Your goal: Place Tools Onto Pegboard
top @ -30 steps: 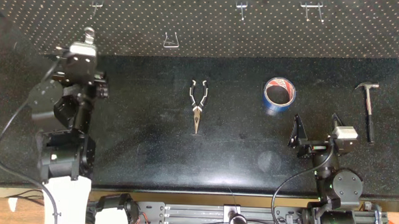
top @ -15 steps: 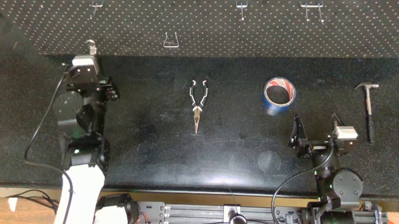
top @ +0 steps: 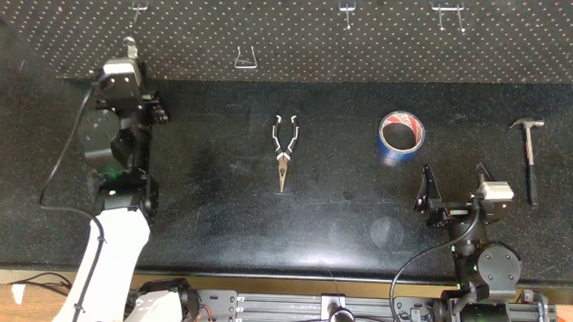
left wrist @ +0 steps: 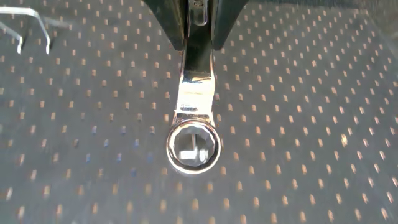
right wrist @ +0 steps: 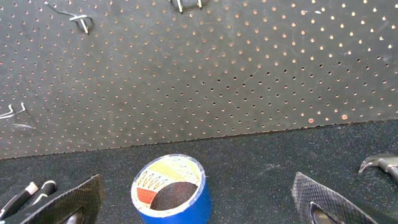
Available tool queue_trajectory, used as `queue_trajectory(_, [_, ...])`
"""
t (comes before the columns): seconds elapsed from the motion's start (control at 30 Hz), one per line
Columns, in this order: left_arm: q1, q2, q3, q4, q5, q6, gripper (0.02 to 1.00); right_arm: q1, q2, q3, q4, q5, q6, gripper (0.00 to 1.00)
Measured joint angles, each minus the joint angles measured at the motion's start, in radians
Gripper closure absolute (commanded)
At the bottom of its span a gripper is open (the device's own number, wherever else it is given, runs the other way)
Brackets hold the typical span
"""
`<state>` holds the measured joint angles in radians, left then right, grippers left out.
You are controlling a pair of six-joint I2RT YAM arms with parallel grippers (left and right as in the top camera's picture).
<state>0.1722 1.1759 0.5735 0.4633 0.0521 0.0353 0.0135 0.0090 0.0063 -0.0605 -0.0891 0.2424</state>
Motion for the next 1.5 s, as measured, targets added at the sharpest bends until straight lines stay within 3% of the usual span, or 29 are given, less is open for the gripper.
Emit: queue_trajectory(1.5, [0.0, 0.164, 0.112, -0.035, -0.037, 0.0, 0.993, 0.0, 0.0, 0.0, 0.0, 0.0, 0.0, 0.012])
